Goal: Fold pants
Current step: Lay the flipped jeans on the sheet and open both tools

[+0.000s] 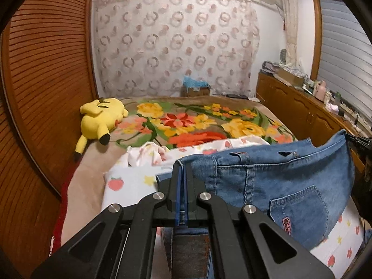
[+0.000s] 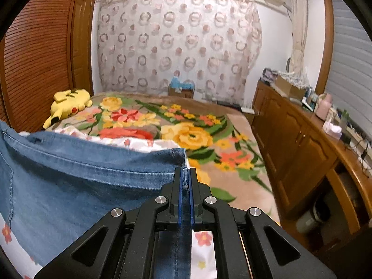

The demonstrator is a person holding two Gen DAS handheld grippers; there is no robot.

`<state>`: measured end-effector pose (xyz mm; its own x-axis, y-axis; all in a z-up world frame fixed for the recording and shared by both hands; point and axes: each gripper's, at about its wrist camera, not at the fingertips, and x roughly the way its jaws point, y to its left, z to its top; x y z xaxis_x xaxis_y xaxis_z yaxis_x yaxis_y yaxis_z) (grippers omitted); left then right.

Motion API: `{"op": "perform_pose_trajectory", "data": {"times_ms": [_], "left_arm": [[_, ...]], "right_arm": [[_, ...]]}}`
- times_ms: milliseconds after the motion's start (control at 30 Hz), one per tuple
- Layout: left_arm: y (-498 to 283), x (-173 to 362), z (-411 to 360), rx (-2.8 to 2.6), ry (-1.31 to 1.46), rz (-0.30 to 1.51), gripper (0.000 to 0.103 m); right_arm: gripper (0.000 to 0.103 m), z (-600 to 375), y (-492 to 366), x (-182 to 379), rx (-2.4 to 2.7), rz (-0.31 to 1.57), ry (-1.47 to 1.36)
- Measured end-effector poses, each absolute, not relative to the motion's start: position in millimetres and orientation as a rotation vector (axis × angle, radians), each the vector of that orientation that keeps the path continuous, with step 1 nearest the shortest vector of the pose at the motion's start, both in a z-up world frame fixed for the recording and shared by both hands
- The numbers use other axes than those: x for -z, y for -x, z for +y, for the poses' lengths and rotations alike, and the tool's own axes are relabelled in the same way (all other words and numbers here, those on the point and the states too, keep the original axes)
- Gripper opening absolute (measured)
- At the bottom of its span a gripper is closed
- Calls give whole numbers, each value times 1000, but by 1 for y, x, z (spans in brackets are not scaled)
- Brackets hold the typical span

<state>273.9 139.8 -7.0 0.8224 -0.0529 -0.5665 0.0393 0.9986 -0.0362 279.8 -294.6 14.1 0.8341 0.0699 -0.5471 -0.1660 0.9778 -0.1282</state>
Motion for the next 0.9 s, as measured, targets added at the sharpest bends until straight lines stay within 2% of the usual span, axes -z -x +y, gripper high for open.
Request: {"op": "perform_pose_trajectory", "data": {"times_ms": [200,600,900], "left_arm": [[-302,7,141,9,0,595,3],[-350,36,139,-17,-11,645,3],[-366,55,138,-19,-30,696,3]], "right_arm": [[4,-288,-297,-11,-124,541,171],[4,-269,-356,37,-103,649,220],[4,-262,-393,40,-102,703,247]]}}
